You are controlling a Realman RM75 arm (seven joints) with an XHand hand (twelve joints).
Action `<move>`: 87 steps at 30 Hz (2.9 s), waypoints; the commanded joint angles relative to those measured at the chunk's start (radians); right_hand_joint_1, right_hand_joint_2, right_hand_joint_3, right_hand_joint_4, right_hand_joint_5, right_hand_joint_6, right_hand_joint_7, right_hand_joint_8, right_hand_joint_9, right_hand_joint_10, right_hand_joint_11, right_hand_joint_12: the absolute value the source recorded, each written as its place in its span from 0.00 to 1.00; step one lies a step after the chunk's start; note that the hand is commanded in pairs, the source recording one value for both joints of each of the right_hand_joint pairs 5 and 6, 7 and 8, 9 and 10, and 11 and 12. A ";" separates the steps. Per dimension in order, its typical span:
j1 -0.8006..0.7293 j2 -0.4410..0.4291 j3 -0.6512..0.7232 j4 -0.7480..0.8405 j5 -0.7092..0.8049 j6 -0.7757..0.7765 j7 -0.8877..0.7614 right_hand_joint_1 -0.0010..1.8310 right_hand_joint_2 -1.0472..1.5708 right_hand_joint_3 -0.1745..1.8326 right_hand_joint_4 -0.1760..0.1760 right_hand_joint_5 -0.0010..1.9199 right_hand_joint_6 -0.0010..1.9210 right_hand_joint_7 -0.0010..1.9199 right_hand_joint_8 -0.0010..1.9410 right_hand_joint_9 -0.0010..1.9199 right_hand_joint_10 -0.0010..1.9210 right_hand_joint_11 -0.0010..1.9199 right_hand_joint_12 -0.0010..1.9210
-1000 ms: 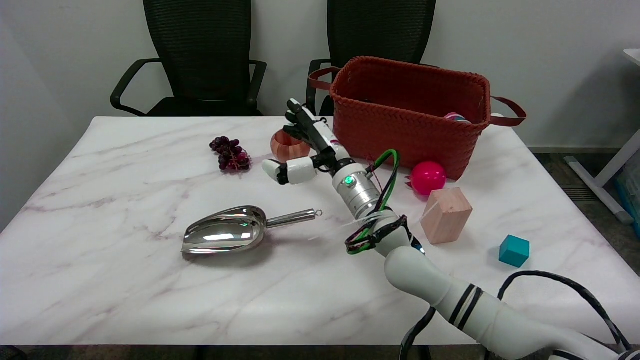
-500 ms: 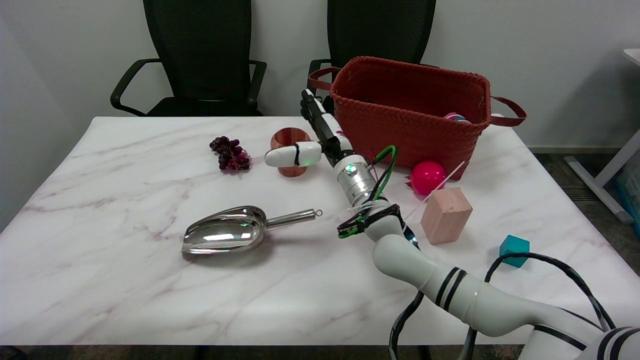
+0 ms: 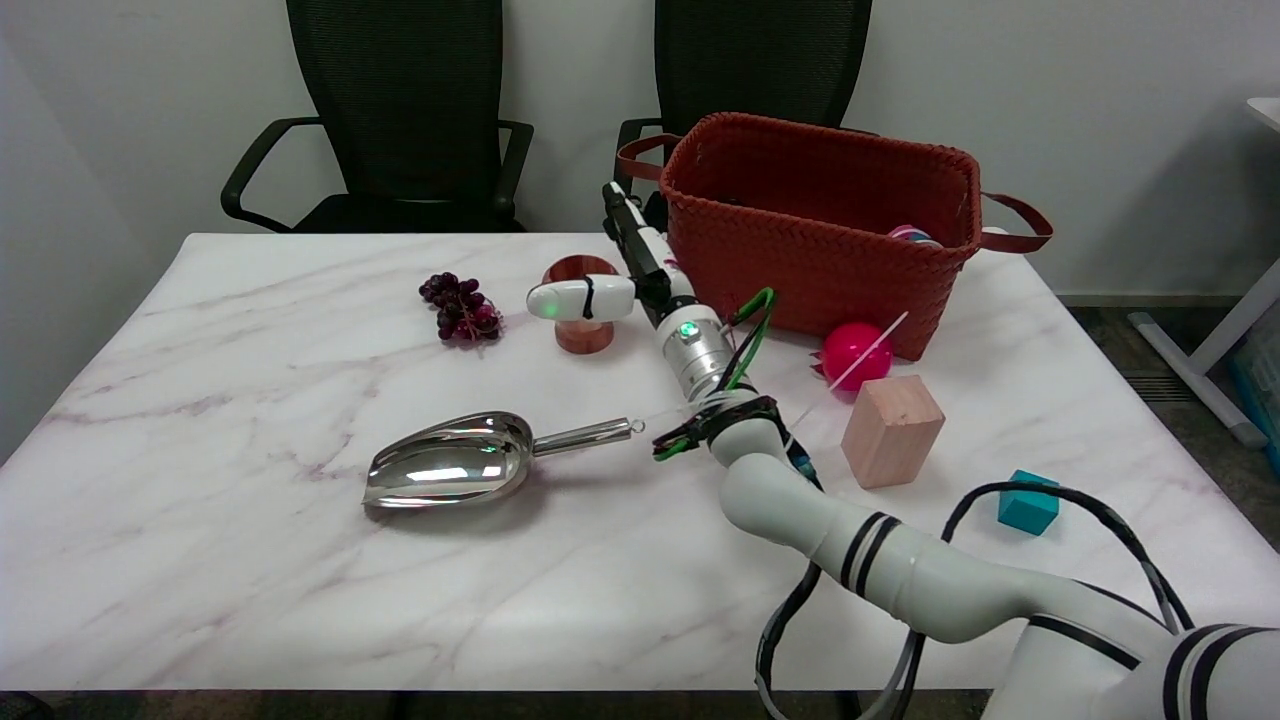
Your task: Pick up the wooden mortar.
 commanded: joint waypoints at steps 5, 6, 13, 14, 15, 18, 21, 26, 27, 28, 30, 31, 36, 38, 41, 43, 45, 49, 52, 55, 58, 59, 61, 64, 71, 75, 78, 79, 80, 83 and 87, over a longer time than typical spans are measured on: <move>0.166 -0.113 -0.061 -0.342 -0.036 0.028 0.030 0.52 0.35 0.00 0.50 0.00 0.00 0.01 0.01 0.05 0.05 0.00 0.00; 0.170 -0.115 -0.061 -0.350 -0.036 0.033 0.030 0.52 0.35 0.00 0.50 0.00 0.00 0.01 0.01 0.05 0.05 0.00 0.00; 0.205 -0.131 -0.068 -0.416 -0.074 0.067 0.030 0.53 0.35 0.00 0.50 0.00 0.00 0.01 0.01 0.05 0.04 0.00 0.00; 0.208 -0.132 -0.067 -0.424 -0.074 0.067 0.030 0.53 0.35 0.00 0.50 0.00 0.00 0.01 0.01 0.05 0.05 0.00 0.00; 0.211 -0.132 -0.067 -0.429 -0.074 0.067 0.030 0.53 0.35 0.00 0.50 0.00 0.00 0.01 0.01 0.04 0.04 0.00 0.00; 0.218 -0.135 -0.068 -0.445 -0.074 0.068 0.030 0.53 0.35 0.00 0.50 0.00 0.00 0.01 0.01 0.04 0.04 0.00 0.00; 0.225 -0.138 -0.067 -0.461 -0.074 0.065 0.030 0.53 0.35 0.00 0.50 0.00 0.00 0.01 0.01 0.04 0.04 0.00 0.00; 0.243 -0.155 -0.068 -0.522 -0.074 0.052 0.030 0.57 0.37 0.03 0.50 0.00 0.00 0.01 0.01 0.04 0.04 0.00 0.00; 0.249 -0.159 -0.068 -0.539 -0.073 0.052 0.030 0.57 0.37 0.04 0.50 0.00 0.00 0.01 0.01 0.04 0.04 0.00 0.00; 0.254 -0.163 -0.068 -0.554 -0.072 0.051 0.030 0.58 0.37 0.04 0.50 0.00 0.00 0.01 0.01 0.04 0.04 0.00 0.00; 0.263 -0.166 -0.062 -0.568 -0.072 0.036 0.030 0.58 0.38 0.04 0.50 0.00 0.00 0.01 0.01 0.04 0.04 0.00 0.00; 0.268 -0.166 -0.060 -0.577 -0.072 0.025 0.030 0.58 0.38 0.04 0.50 0.00 0.00 0.01 0.01 0.04 0.04 0.00 0.00; 0.290 -0.172 -0.058 -0.622 -0.065 0.007 0.030 0.58 0.38 0.05 0.50 0.00 0.00 0.00 0.00 0.03 0.03 0.00 0.00; 0.294 -0.173 -0.057 -0.632 -0.062 0.007 0.030 0.58 0.38 0.06 0.50 0.00 0.00 0.00 0.00 0.03 0.03 0.00 0.00; 0.301 -0.174 -0.048 -0.646 -0.061 -0.007 0.030 0.57 0.38 0.08 0.50 0.00 0.00 0.00 0.00 0.03 0.03 0.00 0.00; 0.305 -0.177 -0.028 -0.654 -0.061 -0.033 0.030 0.57 0.38 0.09 0.50 0.00 0.00 0.00 0.00 0.03 0.03 0.00 0.00; 0.307 -0.178 -0.019 -0.661 -0.061 -0.043 0.030 0.57 0.38 0.10 0.50 0.00 0.00 0.00 0.00 0.03 0.03 0.00 0.00; 0.304 -0.178 -0.007 -0.663 -0.060 -0.043 0.030 0.56 0.37 0.11 0.50 0.00 0.00 0.00 0.00 0.02 0.02 0.00 0.00; 0.301 -0.177 0.005 -0.667 -0.058 -0.048 0.034 0.55 0.37 0.11 0.50 0.00 0.00 0.00 0.00 0.01 0.01 0.00 0.00; 0.300 -0.177 0.012 -0.677 -0.046 -0.061 0.067 0.55 0.37 0.11 0.50 0.00 0.00 0.00 0.00 0.01 0.01 0.00 0.00; 0.299 -0.176 0.010 -0.687 -0.044 -0.063 0.090 0.55 0.38 0.10 0.50 0.00 0.00 0.00 0.00 0.01 0.01 0.00 0.00; 0.297 -0.176 0.010 -0.689 -0.044 -0.063 0.093 0.55 0.38 0.10 0.50 0.00 0.00 0.00 0.00 0.01 0.01 0.00 0.00; 0.295 -0.176 0.010 -0.692 -0.044 -0.064 0.093 0.55 0.38 0.09 0.50 0.00 0.00 0.00 0.00 0.01 0.01 0.00 0.00; 0.295 -0.176 0.012 -0.698 -0.044 -0.072 0.093 0.55 0.39 0.08 0.50 0.00 0.00 0.00 0.00 0.01 0.01 0.00 0.00; 0.295 -0.178 0.012 -0.698 -0.043 -0.078 0.093 0.55 0.40 0.06 0.50 0.00 0.00 0.00 0.00 0.02 0.02 0.00 0.00; 0.296 -0.180 0.007 -0.698 -0.043 -0.078 0.093 0.56 0.42 0.03 0.50 0.00 0.00 0.00 0.00 0.02 0.02 0.00 0.00; 0.297 -0.182 0.007 -0.698 -0.043 -0.078 0.093 0.56 0.42 0.03 0.50 0.00 0.00 0.00 0.00 0.02 0.02 0.00 0.00; 0.298 -0.183 0.007 -0.698 -0.043 -0.078 0.093 0.56 0.42 0.03 0.50 0.00 0.00 0.00 0.00 0.02 0.02 0.00 0.00; 0.298 -0.184 0.006 -0.697 -0.043 -0.078 0.093 0.56 0.42 0.03 0.50 0.00 0.00 0.00 0.00 0.02 0.02 0.00 0.00; 0.298 -0.186 0.005 -0.697 -0.043 -0.078 0.093 0.56 0.42 0.03 0.50 0.00 0.00 0.00 0.00 0.03 0.03 0.00 0.00; 0.300 -0.192 0.005 -0.697 -0.043 -0.078 0.093 0.56 0.42 0.02 0.50 0.00 0.00 0.01 0.01 0.04 0.04 0.00 0.00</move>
